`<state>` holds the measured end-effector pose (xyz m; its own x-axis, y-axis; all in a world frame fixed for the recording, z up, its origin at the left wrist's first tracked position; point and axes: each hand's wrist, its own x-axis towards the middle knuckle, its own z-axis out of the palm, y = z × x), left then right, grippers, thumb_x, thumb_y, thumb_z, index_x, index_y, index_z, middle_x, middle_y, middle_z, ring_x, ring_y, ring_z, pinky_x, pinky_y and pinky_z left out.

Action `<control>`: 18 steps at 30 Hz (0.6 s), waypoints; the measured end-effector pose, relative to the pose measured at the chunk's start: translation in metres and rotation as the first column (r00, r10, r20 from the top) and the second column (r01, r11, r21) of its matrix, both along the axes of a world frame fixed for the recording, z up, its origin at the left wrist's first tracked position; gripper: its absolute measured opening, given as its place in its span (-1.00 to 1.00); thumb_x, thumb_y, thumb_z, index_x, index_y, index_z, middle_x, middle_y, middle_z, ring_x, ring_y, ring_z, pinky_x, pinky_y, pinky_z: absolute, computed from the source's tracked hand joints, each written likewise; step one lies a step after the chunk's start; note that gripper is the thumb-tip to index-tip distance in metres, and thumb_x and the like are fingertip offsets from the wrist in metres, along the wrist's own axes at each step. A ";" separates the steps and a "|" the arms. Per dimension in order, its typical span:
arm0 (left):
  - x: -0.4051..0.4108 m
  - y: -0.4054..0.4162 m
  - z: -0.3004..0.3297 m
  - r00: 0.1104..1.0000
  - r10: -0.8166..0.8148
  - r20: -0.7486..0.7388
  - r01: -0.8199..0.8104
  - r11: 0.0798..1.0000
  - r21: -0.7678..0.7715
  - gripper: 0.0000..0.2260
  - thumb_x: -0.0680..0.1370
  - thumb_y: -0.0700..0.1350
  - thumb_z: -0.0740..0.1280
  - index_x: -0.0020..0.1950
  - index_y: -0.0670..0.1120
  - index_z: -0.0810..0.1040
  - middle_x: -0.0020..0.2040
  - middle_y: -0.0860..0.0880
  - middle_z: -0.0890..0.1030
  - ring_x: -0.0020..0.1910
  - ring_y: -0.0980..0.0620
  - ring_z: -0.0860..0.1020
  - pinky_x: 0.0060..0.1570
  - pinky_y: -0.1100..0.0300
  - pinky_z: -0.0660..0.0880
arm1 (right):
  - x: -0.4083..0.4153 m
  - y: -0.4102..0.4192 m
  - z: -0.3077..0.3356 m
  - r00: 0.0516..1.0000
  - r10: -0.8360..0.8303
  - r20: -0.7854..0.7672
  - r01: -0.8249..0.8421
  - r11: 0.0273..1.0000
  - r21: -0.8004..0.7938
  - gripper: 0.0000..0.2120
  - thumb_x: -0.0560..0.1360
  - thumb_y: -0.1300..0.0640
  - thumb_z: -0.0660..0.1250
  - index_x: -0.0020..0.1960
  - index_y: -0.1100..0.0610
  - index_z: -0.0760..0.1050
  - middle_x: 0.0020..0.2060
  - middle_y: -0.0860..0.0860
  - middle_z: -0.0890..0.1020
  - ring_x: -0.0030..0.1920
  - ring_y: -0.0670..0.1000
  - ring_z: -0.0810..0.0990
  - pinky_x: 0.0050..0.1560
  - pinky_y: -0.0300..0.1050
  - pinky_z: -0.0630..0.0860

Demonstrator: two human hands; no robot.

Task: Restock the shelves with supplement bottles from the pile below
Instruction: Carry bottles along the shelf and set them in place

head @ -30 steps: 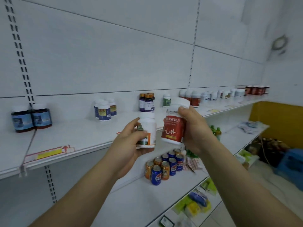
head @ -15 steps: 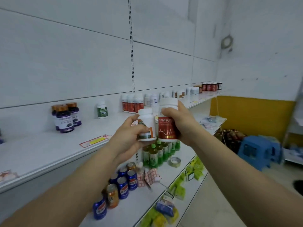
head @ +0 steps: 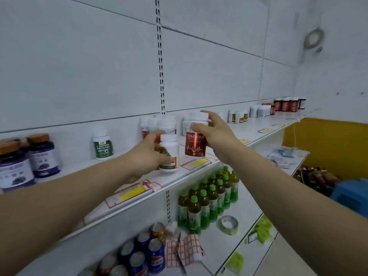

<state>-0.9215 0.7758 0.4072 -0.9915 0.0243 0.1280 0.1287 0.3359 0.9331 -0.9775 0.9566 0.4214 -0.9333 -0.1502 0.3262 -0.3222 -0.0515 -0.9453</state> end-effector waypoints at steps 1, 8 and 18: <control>-0.009 0.002 0.001 1.000 0.015 -0.002 -0.015 1.000 -0.027 -0.34 0.43 -0.36 0.41 0.42 0.05 0.25 0.12 -0.01 0.52 0.12 -0.05 0.54 0.18 -0.07 0.50 | -0.016 -0.002 0.001 1.000 0.020 0.003 -0.020 1.000 0.016 -0.61 0.48 0.19 0.39 0.23 -0.03 0.35 0.05 0.01 0.56 0.04 0.04 0.60 0.09 0.02 0.56; -0.045 0.021 -0.006 0.975 0.222 -0.005 -0.217 0.949 -0.230 -0.49 0.38 -0.21 0.50 0.24 0.03 0.41 0.00 0.12 0.54 -0.02 0.10 0.56 0.13 0.13 0.48 | -0.109 -0.012 -0.007 0.988 0.151 -0.016 -0.147 0.978 0.147 -0.48 0.44 0.18 0.43 0.34 -0.01 0.36 0.14 0.03 0.54 0.14 0.07 0.55 0.21 0.10 0.51; -0.056 0.067 -0.016 0.811 0.584 -0.028 -0.574 0.785 -0.233 -0.50 0.41 -0.18 0.48 0.23 0.09 0.34 0.00 0.15 0.52 -0.05 0.20 0.54 -0.21 0.39 0.40 | -0.165 0.004 -0.021 0.894 0.447 -0.027 -0.415 0.851 0.322 -0.43 0.44 0.20 0.42 0.38 -0.01 0.31 0.10 -0.06 0.50 0.09 -0.01 0.51 0.15 -0.02 0.50</control>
<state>-0.9775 0.8433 0.3909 -0.8326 -0.5342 0.1462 -0.1951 0.5301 0.8252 -1.1424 0.9603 0.4005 -0.7177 -0.6351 0.2855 -0.4245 0.0741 -0.9024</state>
